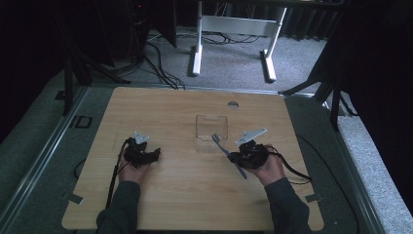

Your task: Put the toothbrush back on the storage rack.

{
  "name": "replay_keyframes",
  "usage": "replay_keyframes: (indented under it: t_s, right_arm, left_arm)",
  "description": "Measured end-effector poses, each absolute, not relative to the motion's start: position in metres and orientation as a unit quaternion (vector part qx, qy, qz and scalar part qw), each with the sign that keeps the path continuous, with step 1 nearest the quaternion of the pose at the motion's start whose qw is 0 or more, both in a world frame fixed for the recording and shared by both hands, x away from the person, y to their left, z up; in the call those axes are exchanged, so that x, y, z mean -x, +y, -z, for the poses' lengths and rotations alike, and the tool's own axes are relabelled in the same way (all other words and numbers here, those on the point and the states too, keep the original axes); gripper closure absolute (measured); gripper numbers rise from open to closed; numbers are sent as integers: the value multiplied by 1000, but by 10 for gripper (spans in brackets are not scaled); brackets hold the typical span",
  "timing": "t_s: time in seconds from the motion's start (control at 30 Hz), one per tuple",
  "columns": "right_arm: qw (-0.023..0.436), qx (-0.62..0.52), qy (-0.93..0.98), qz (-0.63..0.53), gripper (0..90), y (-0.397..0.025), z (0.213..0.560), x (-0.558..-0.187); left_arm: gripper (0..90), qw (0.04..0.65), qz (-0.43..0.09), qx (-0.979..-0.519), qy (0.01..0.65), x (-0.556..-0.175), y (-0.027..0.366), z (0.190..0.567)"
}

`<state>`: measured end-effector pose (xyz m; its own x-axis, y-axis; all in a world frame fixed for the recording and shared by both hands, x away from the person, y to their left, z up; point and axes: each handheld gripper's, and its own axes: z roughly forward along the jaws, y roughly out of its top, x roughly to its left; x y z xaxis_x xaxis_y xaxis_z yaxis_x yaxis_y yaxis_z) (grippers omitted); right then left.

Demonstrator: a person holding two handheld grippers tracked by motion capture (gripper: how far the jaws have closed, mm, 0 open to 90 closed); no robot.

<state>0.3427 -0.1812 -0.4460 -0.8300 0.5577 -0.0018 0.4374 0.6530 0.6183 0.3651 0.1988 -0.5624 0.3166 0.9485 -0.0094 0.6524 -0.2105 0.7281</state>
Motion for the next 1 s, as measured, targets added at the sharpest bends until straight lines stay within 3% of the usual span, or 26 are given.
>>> replay_keyframes:
  t_s: [1.0]
  right_arm:
    - [125, -290, 875, -368, 825, -181, 439, -351]
  left_arm:
    - [318, 324, -228, -744, 538, -365, 199, 562]
